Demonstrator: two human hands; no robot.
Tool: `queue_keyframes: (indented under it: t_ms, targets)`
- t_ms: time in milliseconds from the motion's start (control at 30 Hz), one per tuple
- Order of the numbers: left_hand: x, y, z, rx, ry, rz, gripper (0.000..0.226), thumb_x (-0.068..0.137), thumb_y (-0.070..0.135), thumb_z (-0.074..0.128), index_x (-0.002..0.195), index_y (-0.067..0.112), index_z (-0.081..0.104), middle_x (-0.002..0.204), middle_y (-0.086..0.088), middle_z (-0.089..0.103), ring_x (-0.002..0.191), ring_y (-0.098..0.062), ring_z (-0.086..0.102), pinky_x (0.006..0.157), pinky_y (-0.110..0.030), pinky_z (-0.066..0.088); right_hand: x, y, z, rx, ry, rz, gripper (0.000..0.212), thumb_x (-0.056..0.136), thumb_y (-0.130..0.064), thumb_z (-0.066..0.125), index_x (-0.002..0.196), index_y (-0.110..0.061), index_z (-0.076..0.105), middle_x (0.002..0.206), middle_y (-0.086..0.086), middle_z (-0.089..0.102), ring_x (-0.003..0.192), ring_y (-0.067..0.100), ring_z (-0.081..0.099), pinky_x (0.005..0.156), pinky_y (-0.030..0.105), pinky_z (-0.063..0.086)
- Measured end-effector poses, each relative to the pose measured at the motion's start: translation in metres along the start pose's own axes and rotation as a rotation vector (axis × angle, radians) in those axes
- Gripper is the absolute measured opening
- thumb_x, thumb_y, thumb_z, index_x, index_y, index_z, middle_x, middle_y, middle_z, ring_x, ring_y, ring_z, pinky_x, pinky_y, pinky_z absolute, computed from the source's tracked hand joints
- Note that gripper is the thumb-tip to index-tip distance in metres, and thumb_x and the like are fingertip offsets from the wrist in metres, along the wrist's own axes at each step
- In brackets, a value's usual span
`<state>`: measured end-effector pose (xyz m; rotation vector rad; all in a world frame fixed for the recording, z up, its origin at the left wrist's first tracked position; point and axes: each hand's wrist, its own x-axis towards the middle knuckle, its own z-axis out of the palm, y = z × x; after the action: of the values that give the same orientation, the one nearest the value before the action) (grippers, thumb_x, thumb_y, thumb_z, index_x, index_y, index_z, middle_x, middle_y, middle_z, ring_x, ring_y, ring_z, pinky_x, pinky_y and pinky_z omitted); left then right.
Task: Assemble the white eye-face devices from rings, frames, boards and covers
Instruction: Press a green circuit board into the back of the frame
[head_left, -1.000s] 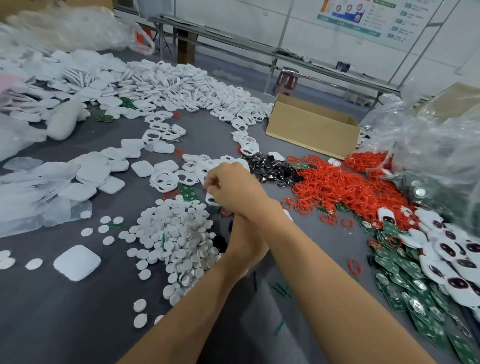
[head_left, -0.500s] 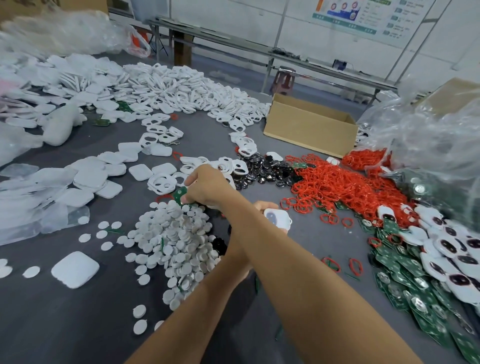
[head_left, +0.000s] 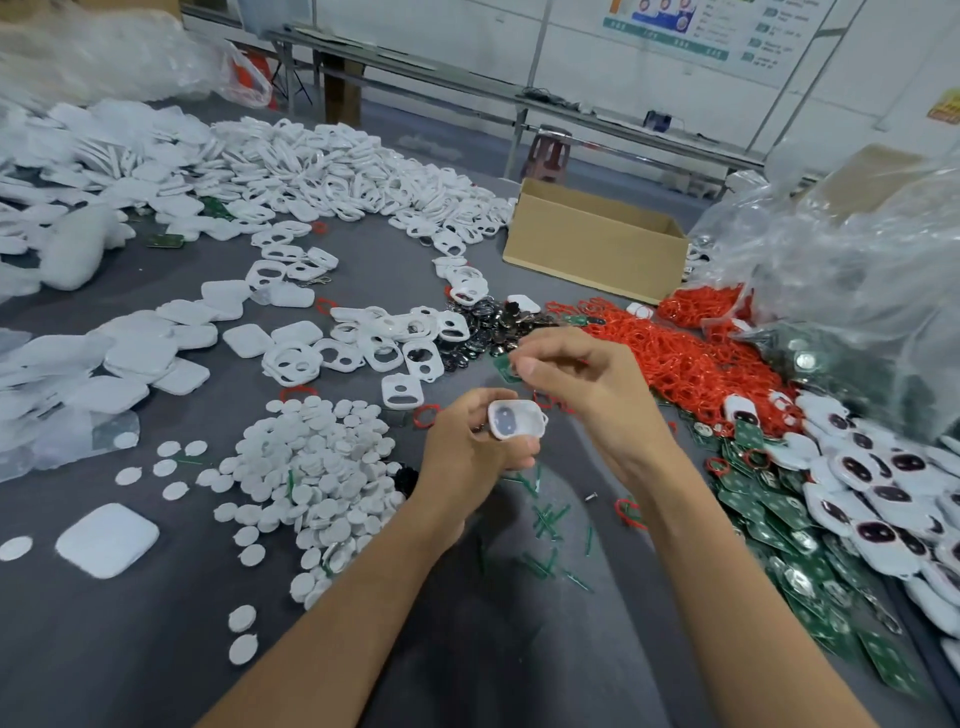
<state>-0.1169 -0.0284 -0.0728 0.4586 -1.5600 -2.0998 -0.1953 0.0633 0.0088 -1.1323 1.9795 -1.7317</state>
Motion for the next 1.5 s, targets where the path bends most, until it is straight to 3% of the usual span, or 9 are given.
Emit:
queue_keyframes:
  t_ms: [200, 400, 633, 700, 900, 1033, 1233, 1400, 1500]
  targets:
    - [-0.003, 0.001, 0.000, -0.067, 0.017, -0.032, 0.040, 0.072, -0.014, 0.075, 0.096, 0.016, 0.065, 0.091, -0.006, 0.072, 0.073, -0.015, 0.068, 0.061, -0.024, 0.059, -0.009, 0.019, -0.014, -0.025, 0.090, 0.070, 0.042, 0.074, 0.009, 0.074, 0.110, -0.008, 0.061, 0.091, 0.000, 0.062, 0.070, 0.012, 0.058, 0.076, 0.029, 0.054]
    - [-0.004, 0.007, 0.001, -0.030, 0.006, -0.039, 0.042, 0.074, -0.014, 0.074, 0.102, 0.015, 0.065, 0.097, -0.009, 0.072, 0.077, -0.017, 0.067, 0.065, -0.026, 0.060, -0.007, 0.023, -0.014, -0.086, 0.019, 0.061, 0.027, 0.075, 0.012, 0.070, 0.086, -0.012, 0.069, 0.077, -0.003, 0.069, 0.069, 0.005, 0.064, 0.066, 0.015, 0.052]
    - [-0.004, 0.008, 0.000, -0.022, -0.002, -0.026, 0.045, 0.073, -0.017, 0.071, 0.112, 0.003, 0.062, 0.092, -0.008, 0.070, 0.072, -0.017, 0.064, 0.066, -0.029, 0.060, -0.008, 0.028, -0.009, -0.212, -0.047, 0.087, 0.022, 0.080, 0.006, 0.070, 0.091, -0.013, 0.074, 0.086, 0.027, 0.070, 0.073, 0.024, 0.058, 0.073, 0.039, 0.051]
    - [-0.004, 0.007, 0.000, -0.019, -0.008, -0.025, 0.047, 0.073, -0.017, 0.072, 0.115, 0.001, 0.061, 0.096, -0.011, 0.070, 0.074, -0.019, 0.064, 0.068, -0.030, 0.060, -0.008, 0.030, -0.008, -0.295, -0.027, 0.080, 0.022, 0.080, 0.003, 0.071, 0.094, -0.014, 0.076, 0.084, 0.020, 0.072, 0.073, 0.027, 0.060, 0.077, 0.044, 0.052]
    - [-0.004, 0.006, 0.000, -0.028, -0.023, -0.029, 0.046, 0.073, -0.015, 0.073, 0.114, 0.003, 0.062, 0.099, -0.015, 0.072, 0.075, -0.019, 0.067, 0.069, -0.030, 0.060, -0.008, 0.032, -0.007, -0.466, -0.001, 0.016, 0.021, 0.082, -0.002, 0.071, 0.095, -0.018, 0.076, 0.080, -0.007, 0.066, 0.074, 0.008, 0.062, 0.070, 0.016, 0.048]
    - [-0.004, 0.005, -0.001, -0.071, -0.019, -0.047, 0.041, 0.074, -0.015, 0.072, 0.105, 0.009, 0.064, 0.092, -0.011, 0.073, 0.072, -0.019, 0.068, 0.069, -0.028, 0.060, -0.008, 0.029, -0.010, -0.523, 0.007, 0.005, 0.020, 0.084, -0.002, 0.069, 0.097, -0.015, 0.076, 0.087, -0.005, 0.065, 0.076, 0.001, 0.058, 0.068, 0.007, 0.042]
    - [-0.003, 0.006, -0.001, -0.089, -0.014, -0.058, 0.040, 0.074, -0.016, 0.071, 0.106, 0.008, 0.064, 0.093, -0.013, 0.072, 0.070, -0.018, 0.070, 0.066, -0.026, 0.059, -0.010, 0.028, -0.009, -0.507, -0.003, 0.025, 0.020, 0.083, 0.000, 0.069, 0.098, -0.012, 0.075, 0.090, 0.002, 0.069, 0.075, 0.005, 0.058, 0.068, 0.008, 0.044]
    - [-0.004, 0.005, 0.000, -0.082, -0.023, -0.049, 0.038, 0.075, -0.015, 0.071, 0.103, 0.011, 0.065, 0.093, -0.013, 0.072, 0.073, -0.019, 0.068, 0.067, -0.027, 0.059, -0.008, 0.029, -0.012, -0.326, -0.008, 0.072, 0.024, 0.080, 0.007, 0.069, 0.090, -0.014, 0.075, 0.081, 0.006, 0.070, 0.072, 0.016, 0.057, 0.073, 0.032, 0.050]
    - [-0.004, 0.005, 0.000, -0.081, -0.036, -0.044, 0.038, 0.076, -0.015, 0.070, 0.103, 0.010, 0.064, 0.094, -0.014, 0.071, 0.074, -0.019, 0.067, 0.066, -0.026, 0.059, -0.008, 0.032, -0.015, -0.202, -0.026, 0.099, 0.029, 0.081, 0.011, 0.064, 0.088, -0.016, 0.073, 0.072, 0.005, 0.065, 0.068, 0.013, 0.054, 0.069, 0.024, 0.046]
